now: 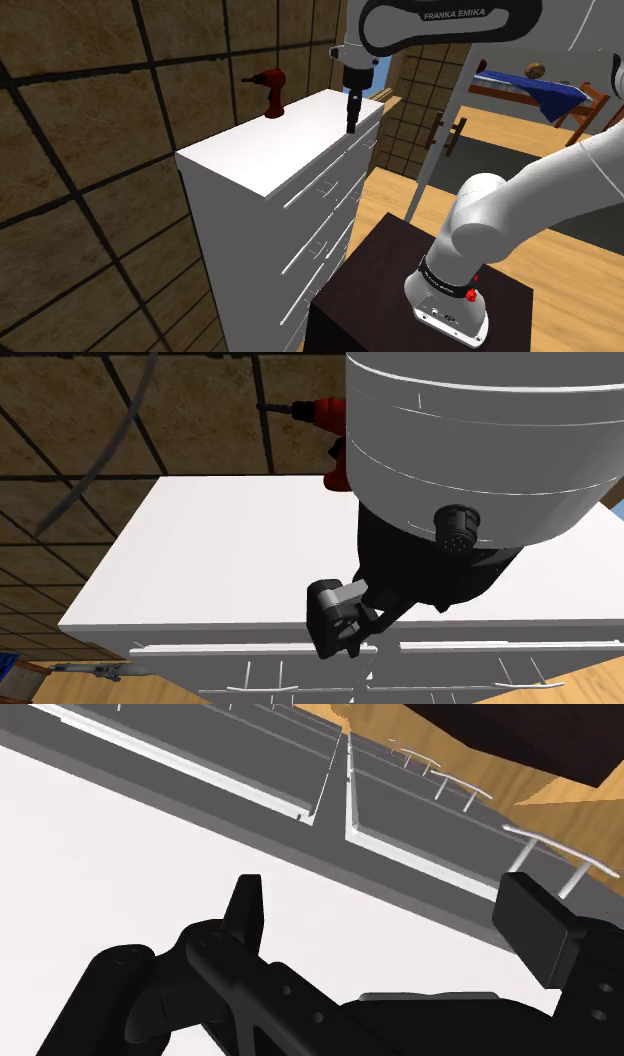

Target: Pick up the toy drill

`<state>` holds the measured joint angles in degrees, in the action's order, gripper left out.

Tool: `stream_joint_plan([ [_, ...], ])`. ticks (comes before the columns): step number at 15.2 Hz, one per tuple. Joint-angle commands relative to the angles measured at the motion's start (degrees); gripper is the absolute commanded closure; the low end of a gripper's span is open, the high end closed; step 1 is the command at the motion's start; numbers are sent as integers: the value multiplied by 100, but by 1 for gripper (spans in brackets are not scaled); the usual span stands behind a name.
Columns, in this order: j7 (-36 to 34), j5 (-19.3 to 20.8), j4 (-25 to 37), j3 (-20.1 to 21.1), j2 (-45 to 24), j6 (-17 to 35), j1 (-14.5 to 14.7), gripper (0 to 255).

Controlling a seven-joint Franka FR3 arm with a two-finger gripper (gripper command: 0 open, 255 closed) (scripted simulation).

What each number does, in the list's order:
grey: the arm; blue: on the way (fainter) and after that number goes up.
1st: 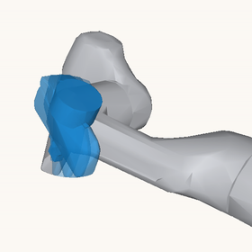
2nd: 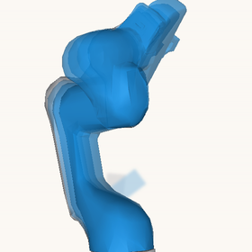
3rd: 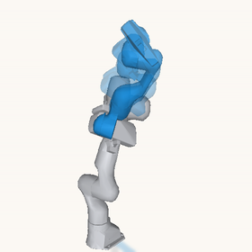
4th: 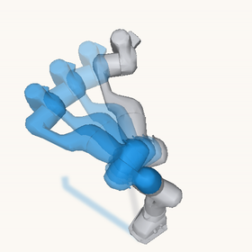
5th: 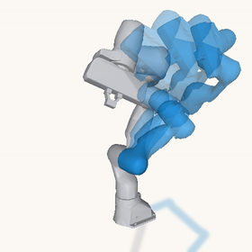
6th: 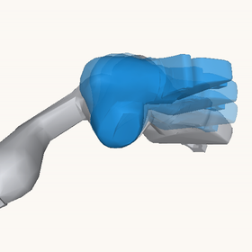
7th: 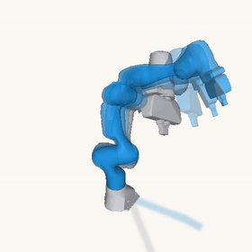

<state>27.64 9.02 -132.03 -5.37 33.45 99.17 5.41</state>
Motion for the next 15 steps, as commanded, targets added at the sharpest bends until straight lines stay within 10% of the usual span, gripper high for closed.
stream_joint_plan([
  [1,505,99,243,-133,-256,301,100,0],
  [15,3777,-250,2057,-767,-1852,1907,954,0],
])
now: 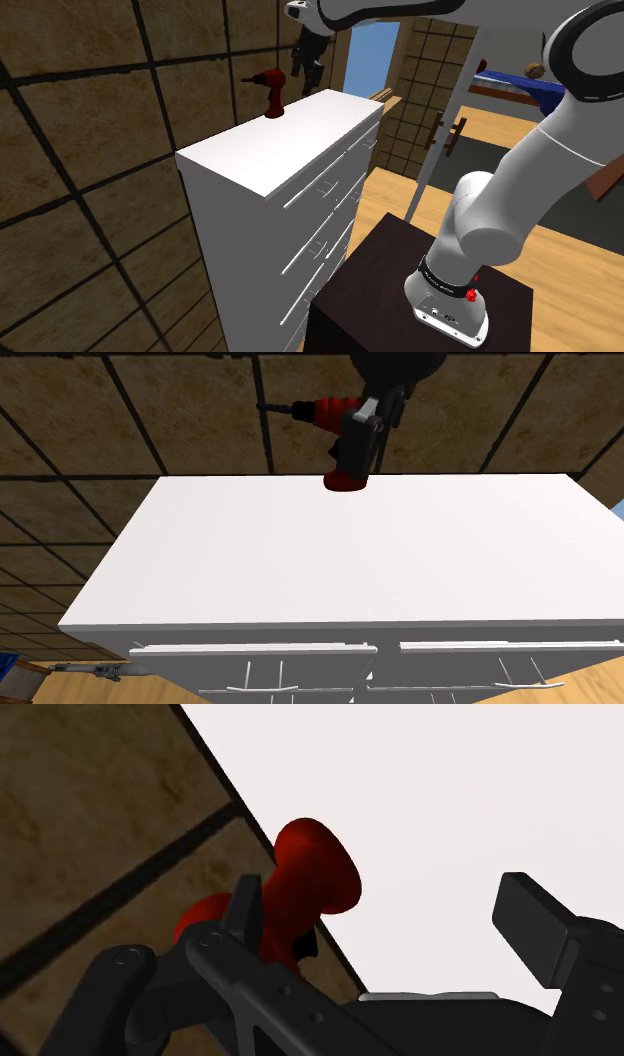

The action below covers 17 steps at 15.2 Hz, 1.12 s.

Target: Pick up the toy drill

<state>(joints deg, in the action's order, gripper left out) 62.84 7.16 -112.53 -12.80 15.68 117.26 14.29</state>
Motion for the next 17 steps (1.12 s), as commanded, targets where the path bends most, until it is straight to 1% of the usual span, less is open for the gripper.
stream_joint_plan([
  [1,500,-143,252,-52,-178,173,126,0],
  [7,1976,-729,1139,-159,-756,493,463,0],
  [8,2027,-751,1170,-160,-774,500,473,0],
  [15,2031,-735,501,-157,-696,1094,465,0],
  [17,2031,-735,501,-158,-697,1094,466,0],
])
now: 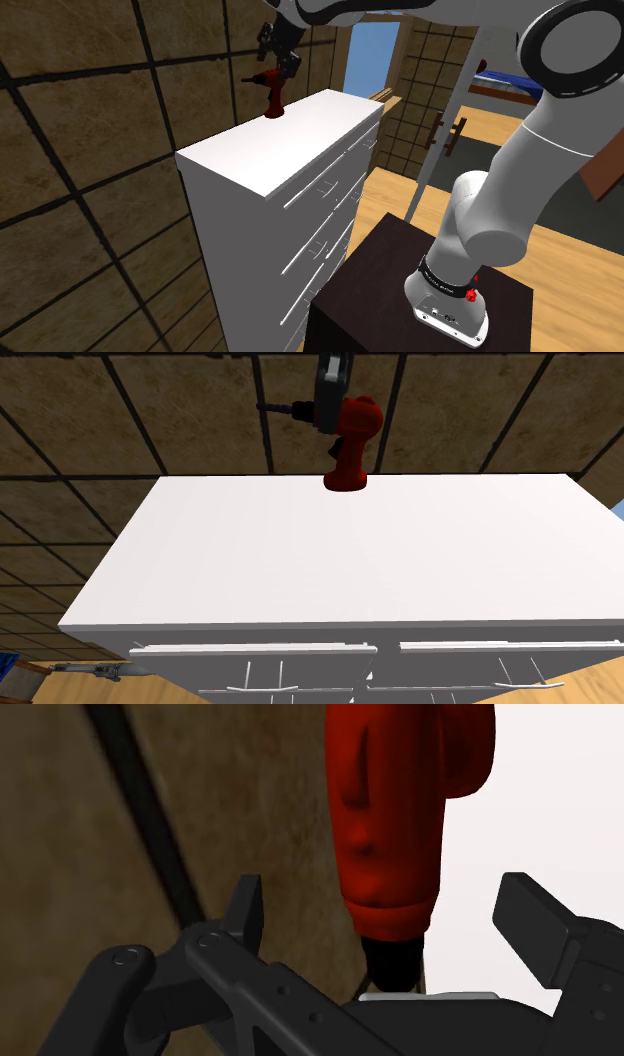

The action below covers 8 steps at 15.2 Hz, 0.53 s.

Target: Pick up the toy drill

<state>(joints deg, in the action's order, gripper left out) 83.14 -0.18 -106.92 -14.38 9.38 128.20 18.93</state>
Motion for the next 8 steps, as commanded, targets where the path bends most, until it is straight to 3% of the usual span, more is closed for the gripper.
stream_joint_plan([
  [1,25,-22,2,-15,-108,-22,1,255],
  [8,97,-73,104,-55,-184,-49,-11,255],
])
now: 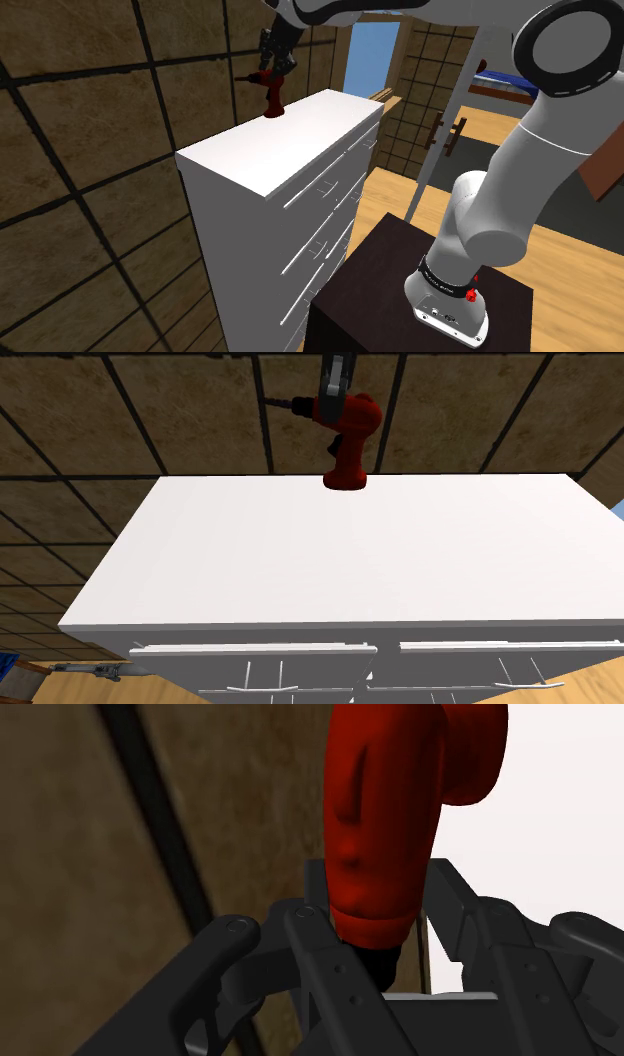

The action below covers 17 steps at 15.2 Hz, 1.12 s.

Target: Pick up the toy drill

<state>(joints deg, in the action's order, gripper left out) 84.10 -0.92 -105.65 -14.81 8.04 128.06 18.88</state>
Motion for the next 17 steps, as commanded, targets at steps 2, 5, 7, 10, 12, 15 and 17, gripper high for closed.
stream_joint_plan([
  [2,-96,74,-188,41,68,13,8,255],
  [5,-99,70,67,42,46,-220,11,255],
  [7,-100,66,244,42,25,-377,12,255],
  [10,-99,55,522,40,-17,-614,14,255],
  [12,-97,46,716,37,-52,-774,15,255],
  [15,-92,28,1021,32,-116,-1018,16,255],
  [17,-88,14,1235,27,-167,-1183,16,255],
])
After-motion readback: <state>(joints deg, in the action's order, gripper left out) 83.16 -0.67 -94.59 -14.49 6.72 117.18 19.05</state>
